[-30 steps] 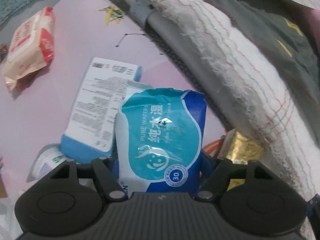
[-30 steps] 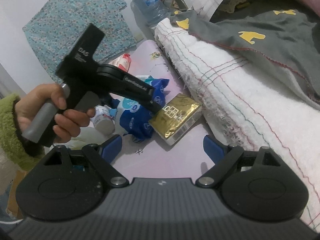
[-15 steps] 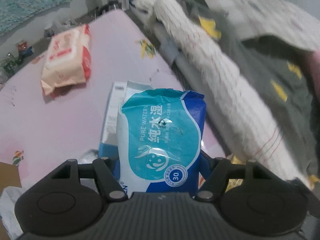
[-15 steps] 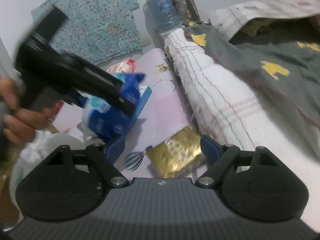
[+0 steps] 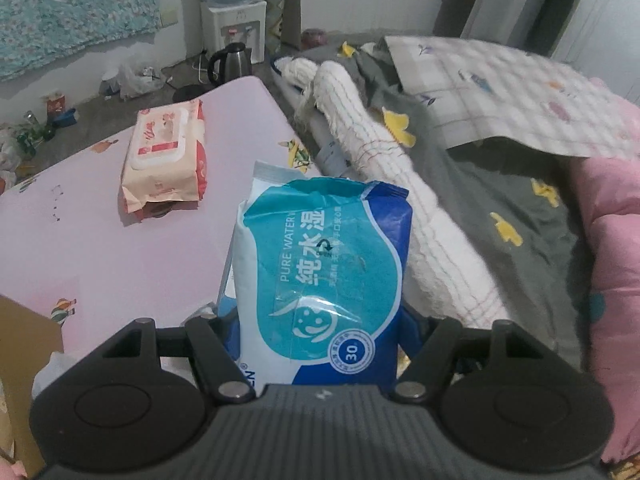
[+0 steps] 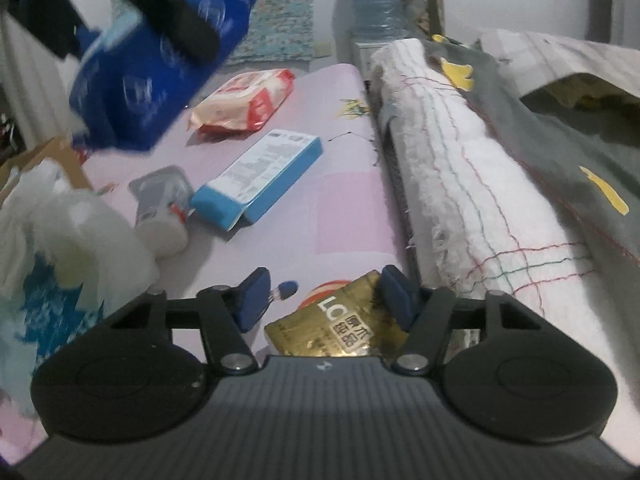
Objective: Organize soft objects
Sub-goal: 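Carry the wet-wipes pack toward the box with the left gripper while the right approaches the gold tissue pack, then lower the wipes pack into the box and open the left gripper while the right grasps the gold pack, then carry the gold tissue pack into the box and open the right gripper, then move both grippers from the box back over the bed, then lower the left gripper onto the white yogurt cup while the right gripper closes in beside it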
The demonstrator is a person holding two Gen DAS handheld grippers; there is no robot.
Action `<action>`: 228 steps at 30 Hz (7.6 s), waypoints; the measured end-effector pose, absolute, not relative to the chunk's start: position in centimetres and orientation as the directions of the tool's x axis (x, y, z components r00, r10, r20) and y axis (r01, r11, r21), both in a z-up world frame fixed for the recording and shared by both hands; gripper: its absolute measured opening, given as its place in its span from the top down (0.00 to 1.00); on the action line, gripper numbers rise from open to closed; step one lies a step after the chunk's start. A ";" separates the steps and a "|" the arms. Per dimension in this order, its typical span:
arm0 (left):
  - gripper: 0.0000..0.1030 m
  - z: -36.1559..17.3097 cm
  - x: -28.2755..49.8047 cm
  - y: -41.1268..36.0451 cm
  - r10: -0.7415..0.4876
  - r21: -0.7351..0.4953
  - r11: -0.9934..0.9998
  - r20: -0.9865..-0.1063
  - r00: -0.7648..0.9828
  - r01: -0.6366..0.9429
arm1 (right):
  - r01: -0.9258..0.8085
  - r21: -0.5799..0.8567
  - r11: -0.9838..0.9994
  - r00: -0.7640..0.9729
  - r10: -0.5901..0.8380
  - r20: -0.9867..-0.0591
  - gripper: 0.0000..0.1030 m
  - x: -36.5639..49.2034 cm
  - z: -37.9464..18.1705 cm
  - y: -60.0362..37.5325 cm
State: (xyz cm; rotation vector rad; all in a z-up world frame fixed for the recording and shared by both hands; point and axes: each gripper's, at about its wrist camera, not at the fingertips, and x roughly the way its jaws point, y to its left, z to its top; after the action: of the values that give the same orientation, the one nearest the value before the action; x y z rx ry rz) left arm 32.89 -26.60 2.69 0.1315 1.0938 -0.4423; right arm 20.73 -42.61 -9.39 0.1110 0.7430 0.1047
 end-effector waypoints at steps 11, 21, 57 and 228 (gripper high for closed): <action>0.31 4.4 29.2 -23.6 -0.297 -0.136 0.914 -0.866 0.403 0.381 | -0.130 0.234 0.963 0.702 0.257 -0.664 0.51 18.4 -7.6 -42.5; 0.31 5.9 26.9 -20.3 -0.300 -0.148 0.921 -0.858 0.417 0.360 | -0.054 0.229 0.972 0.650 0.208 -0.731 0.46 22.9 -8.8 -43.1; 0.31 5.8 10.7 8.9 -0.170 -0.248 0.968 -0.756 0.632 -0.035 | 0.218 0.169 0.961 0.674 -0.023 -0.738 0.12 16.0 -8.6 -36.1; 0.11 1.4 34.8 -10.4 -0.257 -0.213 0.963 -0.906 0.336 0.164 | -0.001 0.748 0.664 0.739 0.504 -0.447 0.28 16.7 -7.1 -39.5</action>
State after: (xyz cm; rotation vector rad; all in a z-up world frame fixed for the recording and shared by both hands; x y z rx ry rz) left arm 34.76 -10.38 1.42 -0.0883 1.1973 -0.2751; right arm 16.70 -39.50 -7.06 0.8042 0.6932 0.3129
